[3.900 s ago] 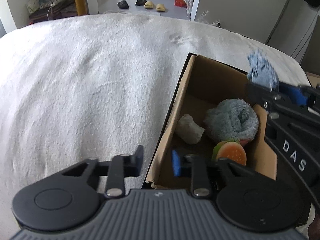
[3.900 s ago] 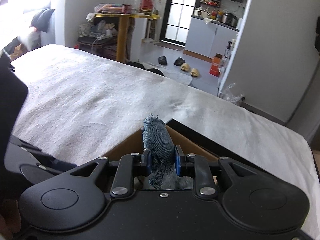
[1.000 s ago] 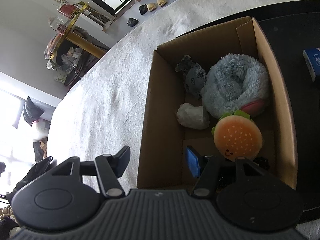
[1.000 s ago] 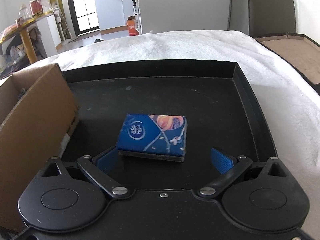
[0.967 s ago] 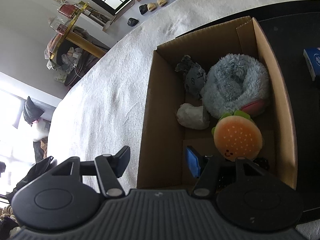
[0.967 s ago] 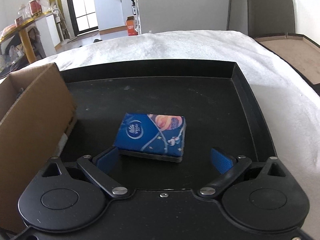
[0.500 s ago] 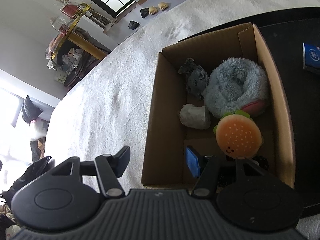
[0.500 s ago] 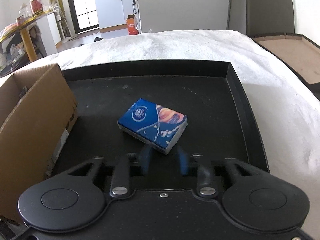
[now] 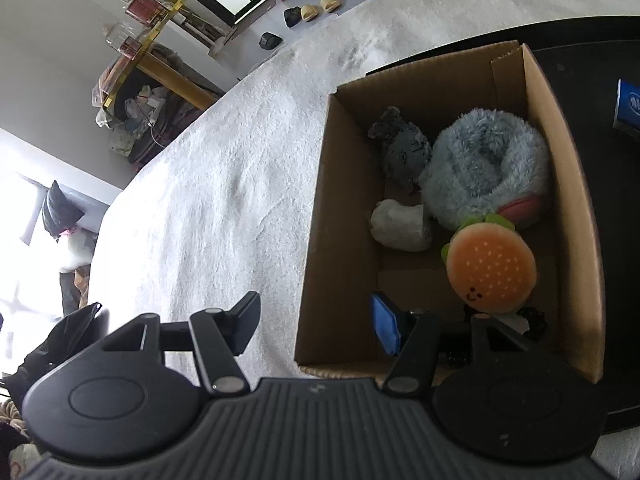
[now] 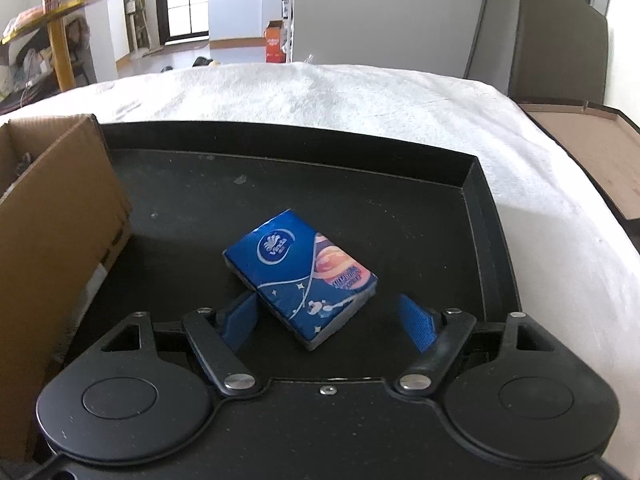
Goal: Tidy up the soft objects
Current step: 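Close the right gripper on the blue Vinda tissue pack, then carry the tissue pack with the right gripper into the box and release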
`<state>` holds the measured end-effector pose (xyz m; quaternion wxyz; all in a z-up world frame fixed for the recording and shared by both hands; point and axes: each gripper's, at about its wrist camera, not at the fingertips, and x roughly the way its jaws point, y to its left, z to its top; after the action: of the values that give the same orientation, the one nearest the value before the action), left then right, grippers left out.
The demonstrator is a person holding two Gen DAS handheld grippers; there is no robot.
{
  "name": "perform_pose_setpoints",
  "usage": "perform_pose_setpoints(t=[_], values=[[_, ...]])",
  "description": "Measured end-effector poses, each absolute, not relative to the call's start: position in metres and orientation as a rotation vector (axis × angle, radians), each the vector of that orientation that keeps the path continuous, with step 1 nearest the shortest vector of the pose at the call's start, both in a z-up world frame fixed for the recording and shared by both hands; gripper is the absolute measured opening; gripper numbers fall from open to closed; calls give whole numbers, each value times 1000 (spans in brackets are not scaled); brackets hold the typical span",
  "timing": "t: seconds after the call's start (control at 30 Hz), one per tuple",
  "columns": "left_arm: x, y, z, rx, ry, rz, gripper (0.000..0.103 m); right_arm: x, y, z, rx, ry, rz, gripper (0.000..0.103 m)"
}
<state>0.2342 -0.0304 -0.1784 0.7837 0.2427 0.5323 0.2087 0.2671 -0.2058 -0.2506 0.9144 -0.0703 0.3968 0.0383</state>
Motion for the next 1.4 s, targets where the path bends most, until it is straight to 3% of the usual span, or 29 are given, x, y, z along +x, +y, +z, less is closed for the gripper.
perform_pose_setpoints(t=[0.27, 0.33, 0.37, 0.5, 1.4], values=[[244, -23, -171, 474, 1153, 441, 59, 282, -200, -250, -193, 813, 140, 76], [245, -21, -169, 454, 1158, 439, 59, 284, -202, -249, -187, 819, 155, 72], [245, -20, -168, 448, 1157, 438, 59, 283, -204, -248, -178, 822, 166, 64], [243, -19, -164, 455, 1141, 434, 59, 273, -206, -245, -184, 830, 173, 60], [202, 12, -130, 305, 1094, 303, 59, 193, -207, -164, -164, 735, 138, 57]])
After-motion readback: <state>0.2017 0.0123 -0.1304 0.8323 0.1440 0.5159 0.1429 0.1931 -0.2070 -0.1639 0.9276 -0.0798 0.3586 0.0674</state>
